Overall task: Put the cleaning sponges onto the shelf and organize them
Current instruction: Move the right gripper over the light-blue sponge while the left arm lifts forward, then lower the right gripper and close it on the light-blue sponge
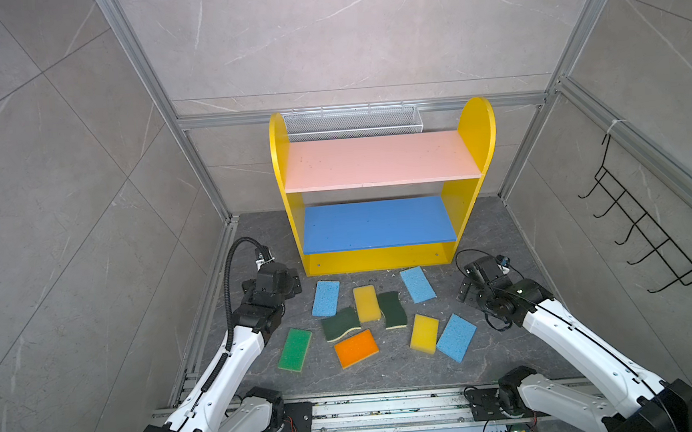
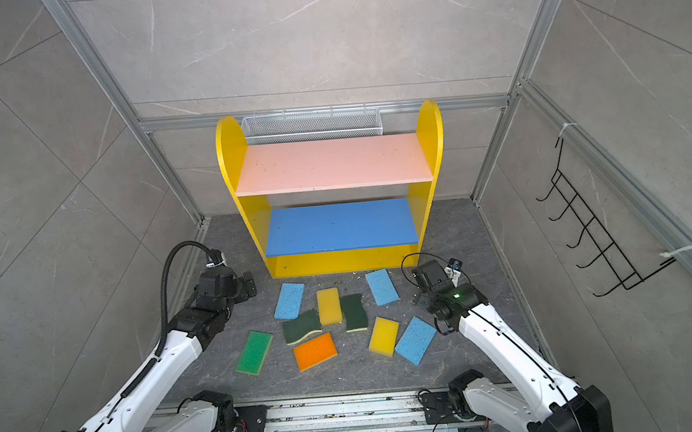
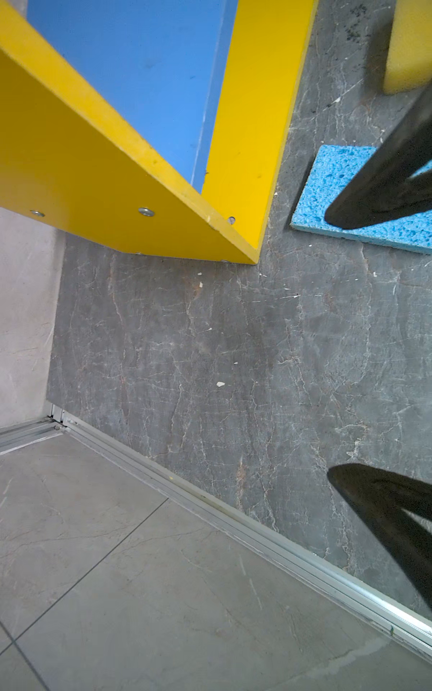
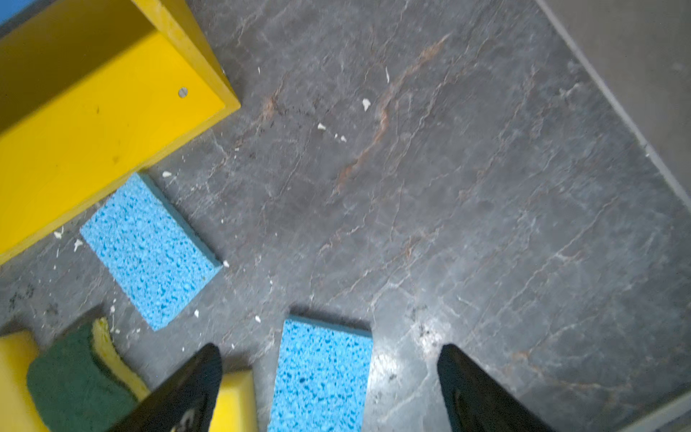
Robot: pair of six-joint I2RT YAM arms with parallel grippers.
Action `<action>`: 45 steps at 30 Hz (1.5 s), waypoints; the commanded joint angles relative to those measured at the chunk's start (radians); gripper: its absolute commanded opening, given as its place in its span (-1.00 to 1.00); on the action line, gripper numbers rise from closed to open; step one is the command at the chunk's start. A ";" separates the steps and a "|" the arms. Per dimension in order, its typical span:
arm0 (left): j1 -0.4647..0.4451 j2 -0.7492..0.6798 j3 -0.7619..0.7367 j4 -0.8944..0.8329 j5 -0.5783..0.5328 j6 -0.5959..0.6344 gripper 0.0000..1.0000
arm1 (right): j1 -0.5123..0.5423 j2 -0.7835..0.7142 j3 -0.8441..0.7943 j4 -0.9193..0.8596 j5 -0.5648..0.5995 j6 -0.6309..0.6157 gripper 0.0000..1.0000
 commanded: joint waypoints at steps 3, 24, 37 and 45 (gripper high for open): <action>-0.034 -0.026 0.024 -0.071 -0.004 -0.056 1.00 | 0.061 -0.040 -0.005 -0.163 -0.041 0.170 0.85; -0.046 -0.022 0.051 -0.146 0.030 -0.088 1.00 | 0.366 0.168 -0.128 -0.022 -0.160 0.418 0.98; -0.048 0.041 0.069 -0.154 0.046 -0.085 1.00 | 0.367 0.222 -0.207 0.040 -0.173 0.472 0.98; -0.047 0.065 0.074 -0.154 0.050 -0.079 1.00 | 0.367 0.261 -0.216 0.094 -0.167 0.457 0.98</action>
